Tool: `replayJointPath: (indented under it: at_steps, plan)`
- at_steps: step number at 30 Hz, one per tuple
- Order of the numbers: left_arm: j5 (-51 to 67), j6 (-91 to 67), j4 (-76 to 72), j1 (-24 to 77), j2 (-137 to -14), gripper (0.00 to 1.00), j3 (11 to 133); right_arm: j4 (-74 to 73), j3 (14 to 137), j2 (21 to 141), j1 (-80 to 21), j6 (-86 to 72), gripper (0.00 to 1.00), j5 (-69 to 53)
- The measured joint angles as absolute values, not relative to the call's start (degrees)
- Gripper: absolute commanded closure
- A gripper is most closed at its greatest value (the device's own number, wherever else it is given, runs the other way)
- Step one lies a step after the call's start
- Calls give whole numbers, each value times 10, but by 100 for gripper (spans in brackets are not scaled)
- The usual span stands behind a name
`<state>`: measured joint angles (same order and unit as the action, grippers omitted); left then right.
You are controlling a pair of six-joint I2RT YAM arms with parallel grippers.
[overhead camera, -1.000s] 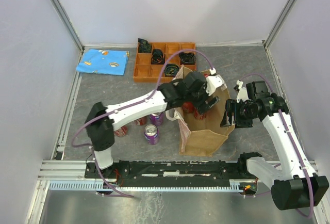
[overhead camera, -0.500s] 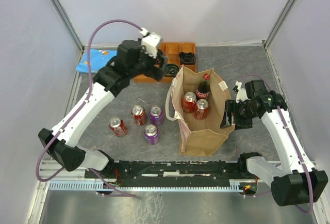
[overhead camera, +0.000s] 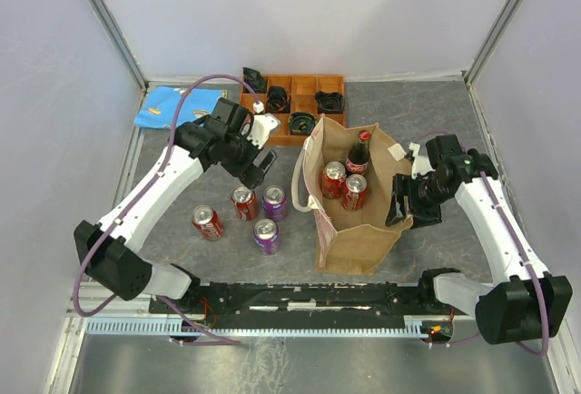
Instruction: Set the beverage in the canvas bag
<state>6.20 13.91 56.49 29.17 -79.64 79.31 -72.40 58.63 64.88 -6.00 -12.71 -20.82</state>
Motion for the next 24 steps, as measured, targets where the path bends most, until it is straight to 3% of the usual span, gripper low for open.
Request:
replayJointPath:
  at_steps: [11, 24]
  plan:
    - [50, 206, 578, 292, -885, 2, 769, -731, 592, 663, -60, -122, 26, -210]
    - [46, 263, 597, 277, -898, 5, 736, -733, 601, 685, -60, -124, 26, -210]
